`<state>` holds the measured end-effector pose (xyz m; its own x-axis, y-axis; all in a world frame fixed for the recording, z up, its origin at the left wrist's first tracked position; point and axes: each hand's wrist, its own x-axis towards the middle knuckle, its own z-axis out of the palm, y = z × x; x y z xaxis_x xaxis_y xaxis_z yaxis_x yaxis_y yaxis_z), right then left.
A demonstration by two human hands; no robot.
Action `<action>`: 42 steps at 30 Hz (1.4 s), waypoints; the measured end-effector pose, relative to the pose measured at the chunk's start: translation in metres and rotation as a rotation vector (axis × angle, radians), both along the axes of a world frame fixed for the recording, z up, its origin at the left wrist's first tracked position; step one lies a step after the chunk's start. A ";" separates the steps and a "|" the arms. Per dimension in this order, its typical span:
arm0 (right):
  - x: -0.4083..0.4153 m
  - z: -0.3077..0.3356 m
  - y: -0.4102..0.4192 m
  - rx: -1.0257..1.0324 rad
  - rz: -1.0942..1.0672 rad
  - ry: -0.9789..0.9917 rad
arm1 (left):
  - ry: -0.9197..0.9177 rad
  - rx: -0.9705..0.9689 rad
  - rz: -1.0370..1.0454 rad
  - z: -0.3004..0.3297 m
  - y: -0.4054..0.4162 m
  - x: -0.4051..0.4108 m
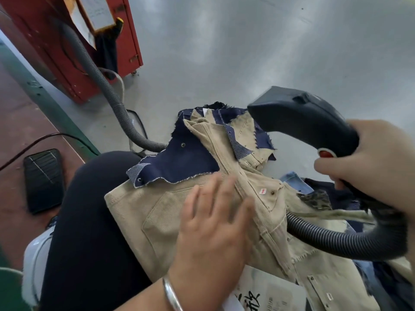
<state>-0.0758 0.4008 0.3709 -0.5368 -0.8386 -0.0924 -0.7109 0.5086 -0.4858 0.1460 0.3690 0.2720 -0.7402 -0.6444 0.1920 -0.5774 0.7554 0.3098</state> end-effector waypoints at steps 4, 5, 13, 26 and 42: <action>0.003 -0.006 0.010 -0.033 -0.041 -0.041 | -0.059 0.005 -0.259 0.007 0.001 0.001; 0.003 -0.006 0.012 -0.041 -0.046 -0.053 | -0.108 0.002 -0.246 0.007 0.004 0.002; 0.011 -0.001 0.015 -0.022 -0.033 -0.069 | -0.036 -0.096 -0.264 0.014 0.045 -0.004; 0.037 0.013 0.032 0.069 0.061 -0.026 | -0.090 -0.088 -0.158 0.017 0.021 0.024; 0.067 -0.016 -0.022 0.298 0.141 0.190 | 0.026 -0.217 0.009 -0.009 0.033 0.008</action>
<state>-0.0087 0.3784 0.3554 -0.4492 -0.8568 -0.2531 -0.8470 0.4986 -0.1843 0.1538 0.4018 0.2628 -0.7275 -0.5924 0.3461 -0.5782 0.8009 0.1556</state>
